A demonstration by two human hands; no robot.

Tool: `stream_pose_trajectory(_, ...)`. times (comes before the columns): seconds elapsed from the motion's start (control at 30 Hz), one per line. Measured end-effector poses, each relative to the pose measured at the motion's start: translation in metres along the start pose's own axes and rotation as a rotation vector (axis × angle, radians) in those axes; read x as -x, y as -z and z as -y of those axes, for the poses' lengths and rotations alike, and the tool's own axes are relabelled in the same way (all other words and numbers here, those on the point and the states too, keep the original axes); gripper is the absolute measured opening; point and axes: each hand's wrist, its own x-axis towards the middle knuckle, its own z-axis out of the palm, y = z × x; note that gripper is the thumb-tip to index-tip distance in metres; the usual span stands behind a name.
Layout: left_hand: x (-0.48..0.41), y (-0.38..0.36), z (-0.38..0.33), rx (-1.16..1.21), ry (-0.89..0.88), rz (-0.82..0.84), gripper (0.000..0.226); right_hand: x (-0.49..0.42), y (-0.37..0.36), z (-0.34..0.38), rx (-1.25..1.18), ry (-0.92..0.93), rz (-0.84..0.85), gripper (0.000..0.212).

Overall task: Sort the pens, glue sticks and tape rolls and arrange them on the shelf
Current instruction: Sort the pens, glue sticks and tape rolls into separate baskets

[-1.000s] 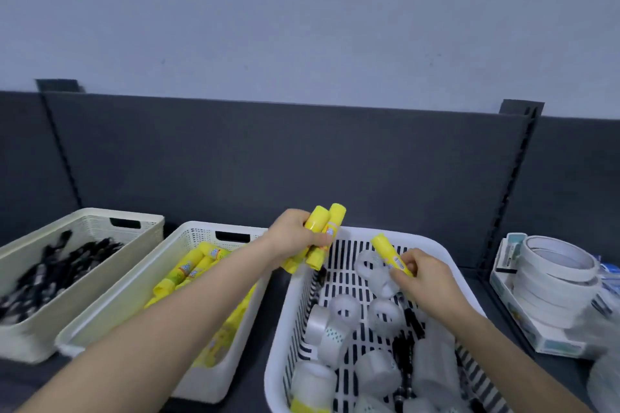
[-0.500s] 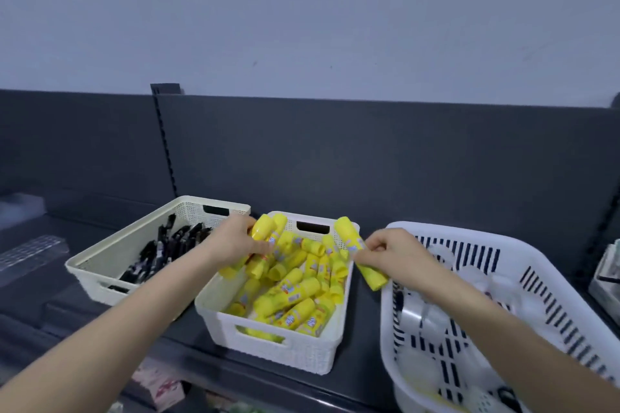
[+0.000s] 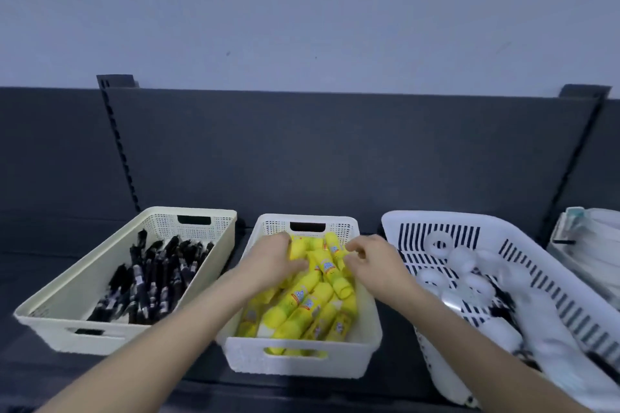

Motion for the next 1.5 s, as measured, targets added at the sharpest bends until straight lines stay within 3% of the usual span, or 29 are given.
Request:
stream_pose_trajectory(0.1,-0.007,-0.006,-0.007,-0.094,-0.016,-0.017,0.047,0.009,0.013,-0.009,0.038,0.004,-0.045,0.021)
stream_pose_trajectory(0.23,-0.010,-0.006,-0.019,-0.201,-0.080,0.000,0.043,0.024,0.031,-0.028,0.064,-0.040,-0.067,0.020)
stream_pose_trajectory(0.57,0.010,-0.032,-0.114,-0.070,-0.446,0.038,0.041,0.071,0.135,-0.102,0.098,-0.219,-0.020,0.018)
stream_pose_trajectory(0.67,0.022,-0.038,-0.150,-0.031,-0.552,0.141,0.040,0.086,0.163,-0.131,0.230,-0.242,0.199,0.040)
stream_pose_trajectory(0.77,0.031,-0.048,-0.177,-0.106,-0.626,0.468,0.052,0.101,0.181,-0.149,0.339,-0.247,0.569,0.071)
stream_pose_trajectory(0.83,0.032,-0.055,-0.188,-0.278,-0.607,0.673,0.054,0.104,0.183,-0.157,0.415,-0.215,0.672,0.077)
stream_pose_trajectory(0.9,0.033,-0.061,-0.196,-0.457,-0.589,0.737,0.049,0.101,0.176,-0.162,0.546,-0.149,0.686,0.079)
stream_pose_trajectory(0.97,0.033,-0.068,-0.199,-0.532,-0.596,0.693,0.045,0.096,0.163,-0.165,0.635,-0.092,0.679,0.079)
stream_pose_trajectory(1.03,0.026,-0.074,-0.199,-0.459,-0.585,0.598,0.040,0.085,0.155,-0.170,0.643,-0.042,0.617,0.075)
stream_pose_trajectory(1.13,0.017,-0.078,-0.198,-0.333,-0.499,0.381,0.044,0.067,0.153,-0.177,0.598,0.011,0.391,0.061)
stream_pose_trajectory(1.23,0.016,-0.075,-0.201,-0.345,-0.466,0.208,0.046,0.059,0.156,-0.183,0.447,-0.012,0.322,0.059)
stream_pose_trajectory(1.3,0.023,-0.071,-0.200,-0.279,-0.502,0.326,0.034,0.060,0.165,-0.182,0.352,-0.014,0.327,0.057)
stream_pose_trajectory(1.4,0.037,-0.076,-0.202,-0.269,-0.574,0.715,0.023,0.065,0.180,-0.178,0.366,-0.008,0.414,0.048)
stream_pose_trajectory(1.5,0.038,-0.089,-0.208,-0.466,-0.634,0.747,0.033,0.068,0.182,-0.179,0.384,-0.060,0.496,0.039)
